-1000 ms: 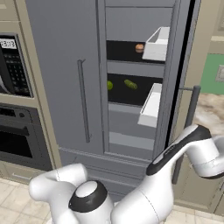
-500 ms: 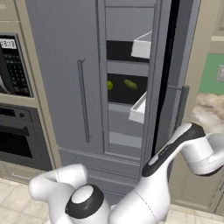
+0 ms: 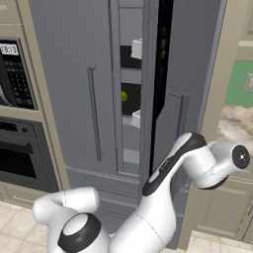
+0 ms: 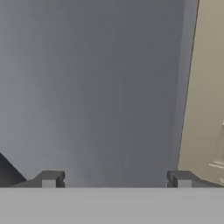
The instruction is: Place the lime in the correct fridge rack based on whether it is a fruit or vegetable. Finally, close the fridge door.
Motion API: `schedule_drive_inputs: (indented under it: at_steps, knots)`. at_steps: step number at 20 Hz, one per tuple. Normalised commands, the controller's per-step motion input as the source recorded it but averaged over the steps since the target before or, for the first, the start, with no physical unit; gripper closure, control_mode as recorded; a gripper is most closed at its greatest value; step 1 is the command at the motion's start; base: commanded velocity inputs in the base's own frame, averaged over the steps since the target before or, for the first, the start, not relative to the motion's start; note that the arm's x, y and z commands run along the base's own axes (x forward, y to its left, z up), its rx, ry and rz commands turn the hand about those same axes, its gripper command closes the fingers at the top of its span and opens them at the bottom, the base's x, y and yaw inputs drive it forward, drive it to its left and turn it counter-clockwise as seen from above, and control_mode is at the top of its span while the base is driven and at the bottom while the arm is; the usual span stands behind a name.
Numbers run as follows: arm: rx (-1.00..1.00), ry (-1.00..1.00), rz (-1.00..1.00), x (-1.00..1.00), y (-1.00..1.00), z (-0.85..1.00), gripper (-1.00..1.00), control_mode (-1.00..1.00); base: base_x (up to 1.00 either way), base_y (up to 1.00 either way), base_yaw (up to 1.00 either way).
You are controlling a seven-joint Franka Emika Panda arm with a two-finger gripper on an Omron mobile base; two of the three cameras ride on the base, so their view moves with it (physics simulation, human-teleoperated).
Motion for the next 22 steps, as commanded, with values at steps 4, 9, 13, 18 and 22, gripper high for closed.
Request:
schedule_drive_inputs:
  at_steps: [4,9,13,18,22]
  knots:
    - [-0.03,0.0,0.0,0.31,1.0,0.0,-1.0,-1.0,0.0,0.0,0.0]
    - [-0.01,0.0,0.0,0.3,0.86,0.0,-1.0,-1.0,0.0,0.0,0.0]
    - [0.0,-0.01,0.0,0.33,0.56,0.06,-1.0,-1.0,0.0,0.0,0.0]
    - [-0.04,-0.1,-0.03,0.33,0.32,0.15,-1.0,-1.0,0.0,0.0,0.0]
    - [-0.05,-0.19,-0.11,0.32,0.35,0.16,-1.0,-1.0,0.0,0.0,0.0]
